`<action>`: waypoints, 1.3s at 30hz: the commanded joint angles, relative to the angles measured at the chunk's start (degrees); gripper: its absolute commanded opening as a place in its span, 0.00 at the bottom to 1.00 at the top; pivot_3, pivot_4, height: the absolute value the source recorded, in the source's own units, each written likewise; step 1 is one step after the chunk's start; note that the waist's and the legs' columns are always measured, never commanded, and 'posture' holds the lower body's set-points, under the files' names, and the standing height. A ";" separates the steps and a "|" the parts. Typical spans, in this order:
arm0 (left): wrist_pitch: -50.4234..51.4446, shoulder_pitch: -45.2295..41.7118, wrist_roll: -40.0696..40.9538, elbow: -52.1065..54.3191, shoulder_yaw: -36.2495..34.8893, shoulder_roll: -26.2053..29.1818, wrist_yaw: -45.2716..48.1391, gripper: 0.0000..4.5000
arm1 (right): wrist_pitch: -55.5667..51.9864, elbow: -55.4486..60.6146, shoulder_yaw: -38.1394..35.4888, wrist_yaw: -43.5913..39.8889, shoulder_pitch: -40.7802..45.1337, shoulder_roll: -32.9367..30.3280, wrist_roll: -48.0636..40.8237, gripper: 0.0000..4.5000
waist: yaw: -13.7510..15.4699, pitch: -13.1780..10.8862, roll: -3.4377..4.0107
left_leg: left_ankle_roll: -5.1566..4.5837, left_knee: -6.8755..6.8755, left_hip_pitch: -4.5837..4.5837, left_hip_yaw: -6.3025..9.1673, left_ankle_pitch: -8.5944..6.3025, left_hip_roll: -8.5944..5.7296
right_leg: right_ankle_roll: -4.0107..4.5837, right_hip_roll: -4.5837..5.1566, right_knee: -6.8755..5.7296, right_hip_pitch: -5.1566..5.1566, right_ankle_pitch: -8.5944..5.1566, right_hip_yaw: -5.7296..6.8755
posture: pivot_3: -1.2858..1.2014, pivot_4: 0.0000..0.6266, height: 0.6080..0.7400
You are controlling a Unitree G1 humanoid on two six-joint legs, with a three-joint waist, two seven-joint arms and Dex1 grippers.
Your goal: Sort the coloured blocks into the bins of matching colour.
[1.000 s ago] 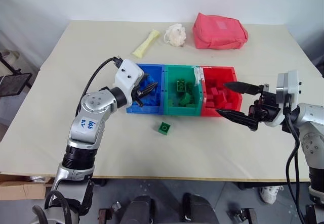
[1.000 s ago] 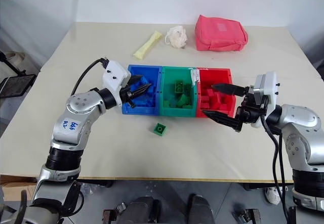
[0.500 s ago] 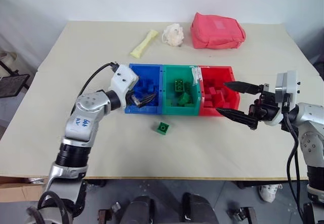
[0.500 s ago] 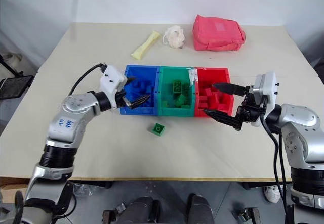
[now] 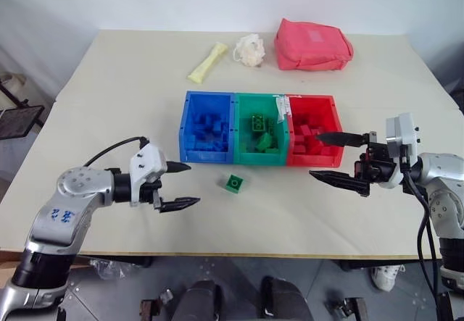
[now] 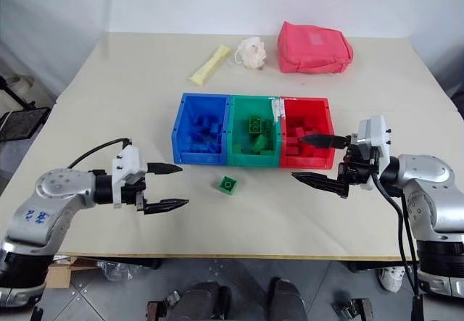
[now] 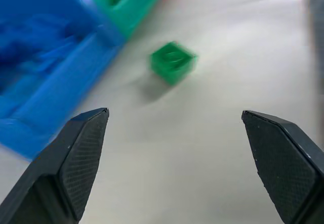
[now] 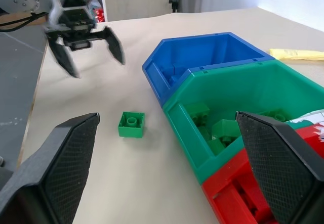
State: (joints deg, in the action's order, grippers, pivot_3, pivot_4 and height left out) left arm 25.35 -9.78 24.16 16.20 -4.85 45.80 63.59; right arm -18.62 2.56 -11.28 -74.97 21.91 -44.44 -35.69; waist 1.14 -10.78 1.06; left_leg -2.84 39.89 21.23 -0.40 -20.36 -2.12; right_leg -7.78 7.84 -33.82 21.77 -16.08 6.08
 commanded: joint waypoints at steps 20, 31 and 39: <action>-5.98 -1.74 -9.68 -3.12 11.85 -14.50 -15.20 0.99 | 2.08 1.35 -1.61 -2.23 -1.52 -0.72 0.41 1.00 | 0.48 -0.02 0.04 | -0.02 0.00 0.04 -0.09 0.01 -0.02 | 0.03 -0.23 -0.15 0.11 -0.02 0.00 | 0.52 0.24 1.00; -7.98 -8.93 -18.39 -15.85 18.12 -26.53 -25.63 0.99 | 1.41 5.43 -3.63 0.79 -5.26 -1.21 -0.47 1.00 | 0.64 -0.02 0.04 | -0.05 0.11 -0.01 -0.11 0.03 -0.04 | 0.00 -0.24 -0.15 0.00 0.00 0.01 | 0.52 0.24 1.00; -10.35 -9.30 -17.80 -15.23 18.88 -27.68 -23.49 0.50 | 1.17 7.73 -5.05 2.31 -7.76 -1.52 -1.09 1.00 | 0.73 -0.02 0.04 | -0.07 0.12 -0.05 -0.09 0.04 -0.06 | 0.00 -0.20 -0.11 -0.06 0.00 0.01 | 0.52 0.24 1.00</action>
State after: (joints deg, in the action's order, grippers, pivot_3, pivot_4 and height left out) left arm 15.07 -19.86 6.35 -0.03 12.46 18.17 39.03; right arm -17.61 8.18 -14.05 -72.90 14.41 -44.84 -35.40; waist 1.87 -10.80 1.11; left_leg -2.91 40.01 21.18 -0.48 -20.32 -2.18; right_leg -7.78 7.64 -33.94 21.71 -16.08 6.09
